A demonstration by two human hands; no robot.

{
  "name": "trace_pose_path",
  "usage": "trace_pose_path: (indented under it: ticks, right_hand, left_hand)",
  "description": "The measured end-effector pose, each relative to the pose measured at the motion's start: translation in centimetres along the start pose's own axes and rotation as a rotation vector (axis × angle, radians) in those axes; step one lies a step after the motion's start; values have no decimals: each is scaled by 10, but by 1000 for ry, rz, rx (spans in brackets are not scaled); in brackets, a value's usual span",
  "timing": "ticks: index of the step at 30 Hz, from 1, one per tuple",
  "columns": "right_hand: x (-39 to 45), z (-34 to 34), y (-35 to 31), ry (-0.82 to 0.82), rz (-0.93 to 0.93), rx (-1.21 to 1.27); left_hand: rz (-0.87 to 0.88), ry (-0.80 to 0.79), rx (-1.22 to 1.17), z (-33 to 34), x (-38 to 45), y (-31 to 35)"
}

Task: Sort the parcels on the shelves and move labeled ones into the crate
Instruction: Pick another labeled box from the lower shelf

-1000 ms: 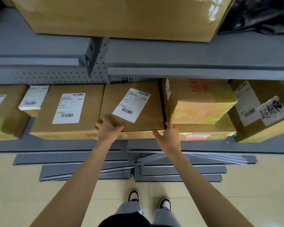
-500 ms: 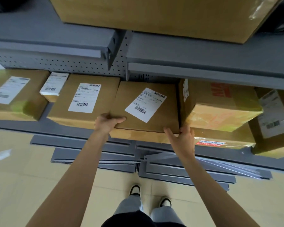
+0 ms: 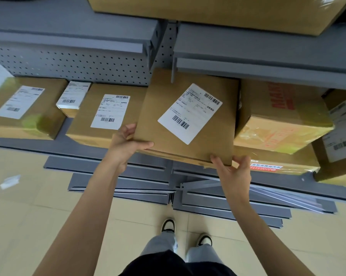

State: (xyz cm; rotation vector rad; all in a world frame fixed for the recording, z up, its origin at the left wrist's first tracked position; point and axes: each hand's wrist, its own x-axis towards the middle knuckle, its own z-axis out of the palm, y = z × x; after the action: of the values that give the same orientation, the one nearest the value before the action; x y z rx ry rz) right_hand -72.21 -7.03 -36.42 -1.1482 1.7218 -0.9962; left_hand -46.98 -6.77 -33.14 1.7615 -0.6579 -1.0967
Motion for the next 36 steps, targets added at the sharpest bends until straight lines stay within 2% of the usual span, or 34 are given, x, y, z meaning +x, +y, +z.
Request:
trace_pose_path:
  ticks: [8, 13, 17, 22, 25, 30, 33, 36]
  right_hand:
    - [-11, 28, -23, 9, -70, 124]
    - [-10, 59, -44, -105, -115, 74]
    - [-13, 91, -61, -172, -162, 29]
    - [-23, 133, -76, -277, -171, 14]
    - [-24, 153, -77, -339, -158, -10]
    - [-14, 167, -68, -553, -103, -44]
    - [0, 159, -58, -711, -52, -42]
    - [10, 140, -55, -663, -51, -77]
  left_hand:
    - [62, -6, 8, -39, 5, 21]
    - [69, 27, 15, -71, 10, 24]
    - [6, 79, 18, -106, 15, 23]
    - [13, 25, 25, -148, 21, 19]
    - [13, 68, -14, -158, 37, 14]
    - [6, 54, 35, -164, 69, 6]
    - [16, 182, 101, -159, 85, 3]
    - [94, 400, 351, -141, 89, 9]
